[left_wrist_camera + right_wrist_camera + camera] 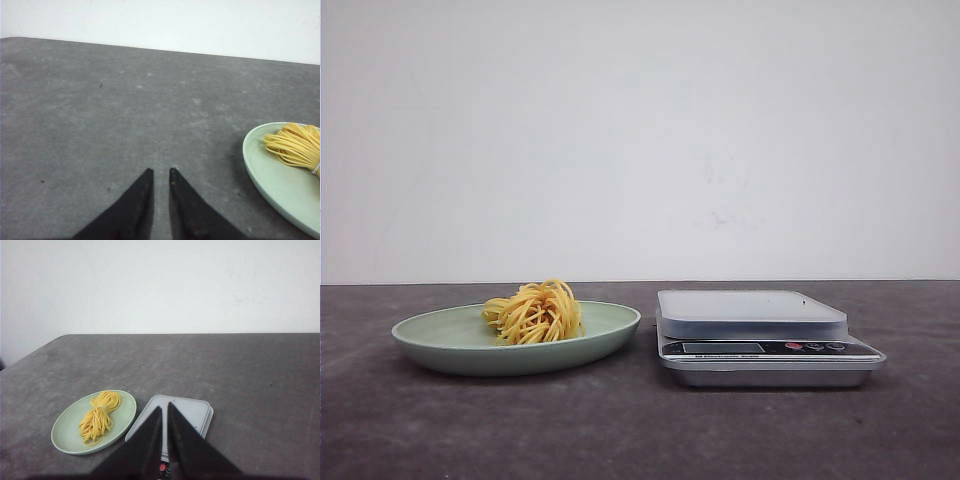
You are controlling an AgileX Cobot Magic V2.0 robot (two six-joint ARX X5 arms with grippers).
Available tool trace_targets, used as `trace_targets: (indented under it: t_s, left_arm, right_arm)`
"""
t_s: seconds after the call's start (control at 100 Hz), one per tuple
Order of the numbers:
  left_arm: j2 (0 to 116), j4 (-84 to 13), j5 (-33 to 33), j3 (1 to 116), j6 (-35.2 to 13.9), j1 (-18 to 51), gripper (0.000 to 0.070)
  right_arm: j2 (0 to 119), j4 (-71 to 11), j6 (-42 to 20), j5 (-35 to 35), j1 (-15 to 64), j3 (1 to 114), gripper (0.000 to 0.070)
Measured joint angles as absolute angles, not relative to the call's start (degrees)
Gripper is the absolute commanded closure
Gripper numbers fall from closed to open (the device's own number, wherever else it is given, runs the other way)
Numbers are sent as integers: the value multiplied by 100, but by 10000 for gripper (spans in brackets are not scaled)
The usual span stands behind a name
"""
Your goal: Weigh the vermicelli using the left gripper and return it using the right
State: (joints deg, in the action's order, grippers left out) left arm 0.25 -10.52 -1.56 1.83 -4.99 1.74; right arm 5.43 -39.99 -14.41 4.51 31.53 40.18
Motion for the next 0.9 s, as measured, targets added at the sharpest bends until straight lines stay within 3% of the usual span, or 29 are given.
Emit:
trace_targets:
  t_s: [0.53, 0.66, 0.9]
  left_arm:
    - [25, -1055, -156, 183, -489, 174, 688]
    - [25, -1055, -156, 183, -489, 174, 688]
    - [25, -1055, -156, 183, -489, 174, 688]
  right_arm:
    - [543, -3929, -1435, 454, 3153, 4018, 693]
    - [543, -3868, -1142, 451, 3109, 4018, 693]
    - [331, -2993, -244, 397, 1437, 3428, 693]
